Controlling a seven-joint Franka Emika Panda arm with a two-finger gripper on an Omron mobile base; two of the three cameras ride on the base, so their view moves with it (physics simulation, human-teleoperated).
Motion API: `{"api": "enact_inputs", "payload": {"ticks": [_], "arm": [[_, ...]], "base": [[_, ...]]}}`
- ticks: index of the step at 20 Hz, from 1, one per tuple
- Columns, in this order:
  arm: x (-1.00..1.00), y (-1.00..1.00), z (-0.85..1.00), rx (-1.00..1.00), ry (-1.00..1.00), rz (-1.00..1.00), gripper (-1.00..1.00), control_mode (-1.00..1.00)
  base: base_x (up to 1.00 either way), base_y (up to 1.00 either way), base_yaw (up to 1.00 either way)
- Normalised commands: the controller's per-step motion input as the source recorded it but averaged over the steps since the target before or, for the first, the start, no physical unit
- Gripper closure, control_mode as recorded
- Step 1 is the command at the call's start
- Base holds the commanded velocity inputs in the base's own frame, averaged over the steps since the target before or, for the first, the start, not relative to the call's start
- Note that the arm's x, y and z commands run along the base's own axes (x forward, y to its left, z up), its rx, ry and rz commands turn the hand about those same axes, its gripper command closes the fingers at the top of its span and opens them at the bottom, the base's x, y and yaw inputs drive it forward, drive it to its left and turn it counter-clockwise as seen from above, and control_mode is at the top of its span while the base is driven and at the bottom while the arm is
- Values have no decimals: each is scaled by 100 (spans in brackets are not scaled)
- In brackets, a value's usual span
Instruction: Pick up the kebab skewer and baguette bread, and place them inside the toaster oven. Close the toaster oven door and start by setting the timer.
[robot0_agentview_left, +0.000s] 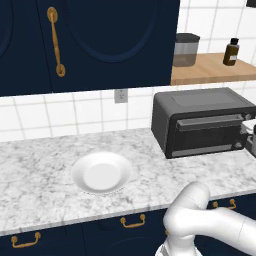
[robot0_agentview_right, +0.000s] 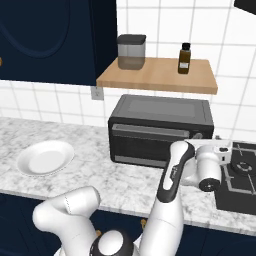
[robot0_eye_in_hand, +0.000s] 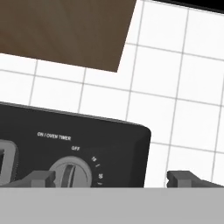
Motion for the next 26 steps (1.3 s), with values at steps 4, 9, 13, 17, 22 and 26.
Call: {"api": "enact_inputs", "payload": {"ticks": [4,9,13,17,22,26], "arm": [[5,0,-2,0,0,0,-100,-100],[3,0,-1,0,0,-4,100,-100],[12,5,-1,0,-1,-7,100,-100],[9,15,0,0,-2,-7,100,-100],[6,42,0,0,-1,-5,100,-100],[37,50,0,0,0,0,100,-100]], "base": [[0,0,0],[0,0,0],[0,0,0],[0,0,0],[0,0,0],[0,0,0]]}}
